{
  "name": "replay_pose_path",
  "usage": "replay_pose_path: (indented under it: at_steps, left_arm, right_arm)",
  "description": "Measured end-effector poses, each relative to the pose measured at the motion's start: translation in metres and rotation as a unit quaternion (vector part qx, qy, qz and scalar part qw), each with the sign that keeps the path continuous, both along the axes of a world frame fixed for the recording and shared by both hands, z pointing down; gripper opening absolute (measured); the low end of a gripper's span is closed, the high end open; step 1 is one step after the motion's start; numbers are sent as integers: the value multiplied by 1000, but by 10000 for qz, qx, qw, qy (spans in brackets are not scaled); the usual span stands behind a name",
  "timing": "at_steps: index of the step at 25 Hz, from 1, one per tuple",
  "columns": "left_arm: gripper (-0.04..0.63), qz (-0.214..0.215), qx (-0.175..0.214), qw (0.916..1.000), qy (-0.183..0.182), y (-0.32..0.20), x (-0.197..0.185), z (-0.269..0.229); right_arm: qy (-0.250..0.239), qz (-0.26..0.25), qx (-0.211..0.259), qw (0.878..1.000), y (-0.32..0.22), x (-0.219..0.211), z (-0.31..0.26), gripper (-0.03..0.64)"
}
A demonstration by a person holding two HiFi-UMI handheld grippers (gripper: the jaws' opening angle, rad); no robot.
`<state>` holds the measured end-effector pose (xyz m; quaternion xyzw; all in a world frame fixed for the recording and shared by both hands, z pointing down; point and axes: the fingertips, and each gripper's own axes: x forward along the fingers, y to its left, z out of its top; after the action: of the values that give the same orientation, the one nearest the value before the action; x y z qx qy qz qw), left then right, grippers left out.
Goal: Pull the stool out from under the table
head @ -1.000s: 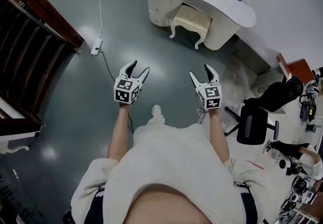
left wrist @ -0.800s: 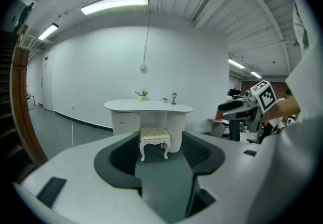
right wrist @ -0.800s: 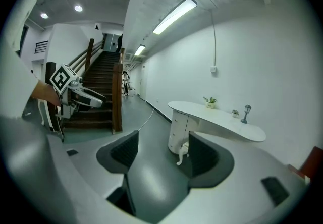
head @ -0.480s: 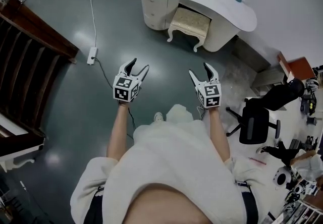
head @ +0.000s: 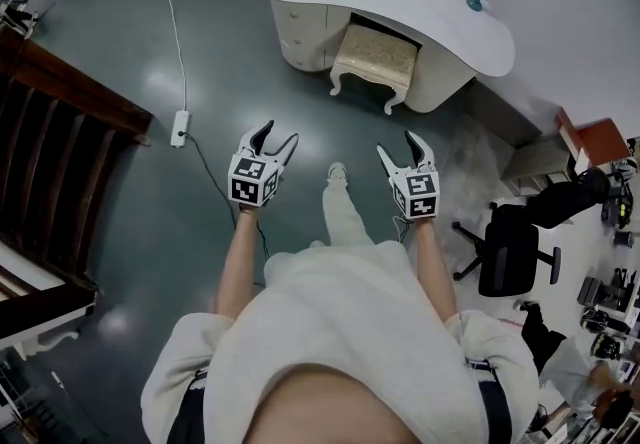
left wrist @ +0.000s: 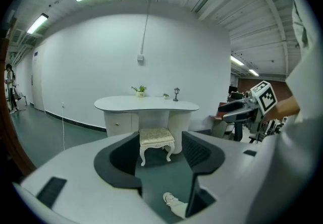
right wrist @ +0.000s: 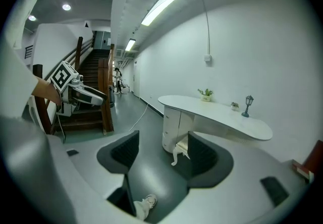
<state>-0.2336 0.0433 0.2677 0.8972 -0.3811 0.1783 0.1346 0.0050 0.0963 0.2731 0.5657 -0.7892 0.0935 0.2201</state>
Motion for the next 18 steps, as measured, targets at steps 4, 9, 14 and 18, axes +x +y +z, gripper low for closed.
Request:
replay_pose_path:
  at_steps: [4,9,14,18]
  left_arm:
    - [256,13,-38,10000,-45,-51,18,0]
    - [256,51,-77,9998,-171,-115,41,-6]
    - [256,123,-110,9996,-225,-178,72,-11]
    - [256,319,-211,9988,-299,-215,102,-3]
  right_arm:
    - [-83,-13,-19,10000,-55,14,3,296]
    - [-171,-1,-45,9998,-121,36,0,295]
    - [-258,131,-59,9996,-181,66,-2,295]
    - [-343,359,-143,9987,-214,95,6,294]
